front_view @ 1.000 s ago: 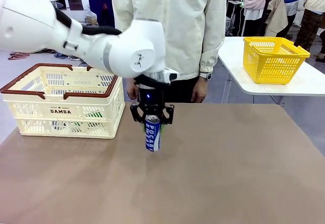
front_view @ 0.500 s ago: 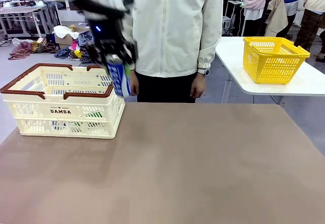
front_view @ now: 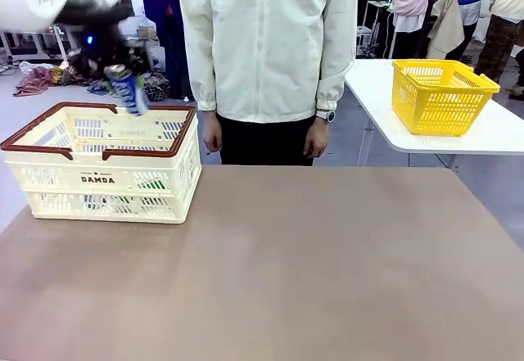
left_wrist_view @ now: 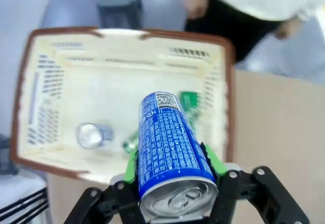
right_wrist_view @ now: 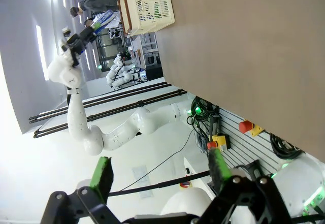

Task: Place the drinks into the Shopping basket.
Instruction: Pick up one drink and place it into the Shopping basket.

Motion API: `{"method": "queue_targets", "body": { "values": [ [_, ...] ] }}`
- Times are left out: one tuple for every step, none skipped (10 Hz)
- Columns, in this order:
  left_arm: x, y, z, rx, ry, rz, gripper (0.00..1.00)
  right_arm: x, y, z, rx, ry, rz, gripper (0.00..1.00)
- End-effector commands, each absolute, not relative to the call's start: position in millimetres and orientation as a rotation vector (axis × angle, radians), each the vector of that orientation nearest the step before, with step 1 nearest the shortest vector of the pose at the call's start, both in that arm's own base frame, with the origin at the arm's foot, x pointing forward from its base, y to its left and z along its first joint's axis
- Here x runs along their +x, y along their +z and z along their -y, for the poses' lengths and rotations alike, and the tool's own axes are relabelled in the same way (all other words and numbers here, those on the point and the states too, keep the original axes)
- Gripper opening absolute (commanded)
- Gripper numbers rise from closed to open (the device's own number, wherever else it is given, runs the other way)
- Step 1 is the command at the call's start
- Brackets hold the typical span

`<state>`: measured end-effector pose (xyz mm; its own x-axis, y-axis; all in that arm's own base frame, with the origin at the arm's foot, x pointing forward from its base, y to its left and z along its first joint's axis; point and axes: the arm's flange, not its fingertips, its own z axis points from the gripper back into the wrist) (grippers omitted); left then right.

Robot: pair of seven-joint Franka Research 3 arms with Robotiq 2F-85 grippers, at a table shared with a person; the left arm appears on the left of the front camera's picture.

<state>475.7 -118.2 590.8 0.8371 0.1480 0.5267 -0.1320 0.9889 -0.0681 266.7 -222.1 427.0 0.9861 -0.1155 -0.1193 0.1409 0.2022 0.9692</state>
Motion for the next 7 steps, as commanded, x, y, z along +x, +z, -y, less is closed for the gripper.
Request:
{"method": "queue_targets", "body": {
  "values": [
    [489.6, 566.2, 110.9, 0.061, 0.256, 0.599, 0.0, 265.4, 430.0, 222.1, 1.357, -0.186, -0.03, 1.0],
    [498.9, 555.4, 103.9, 0.036, 0.262, 0.563, 0.0, 265.4, 430.0, 222.1, 1.357, -0.186, -0.03, 1.0],
    [508.4, 548.3, 99.0, -0.043, 0.343, 0.511, 0.0, 265.4, 430.0, 222.1, 1.357, -0.186, -0.03, 1.0],
    [493.9, 550.8, 91.5, 0.038, 0.229, 0.558, 0.0, 265.4, 430.0, 222.1, 1.357, -0.186, -0.03, 1.0],
    [493.9, 550.8, 91.5, 0.038, 0.229, 0.558, 0.0, 265.4, 430.0, 222.1, 1.357, -0.186, -0.03, 1.0],
    [493.9, 550.8, 91.5, 0.038, 0.229, 0.558, 0.0, 265.4, 430.0, 222.1, 1.357, -0.186, -0.03, 1.0],
    [493.9, 550.8, 91.5, 0.038, 0.229, 0.558, 0.0, 265.4, 430.0, 222.1, 1.357, -0.186, -0.03, 1.0]
  ]
}}
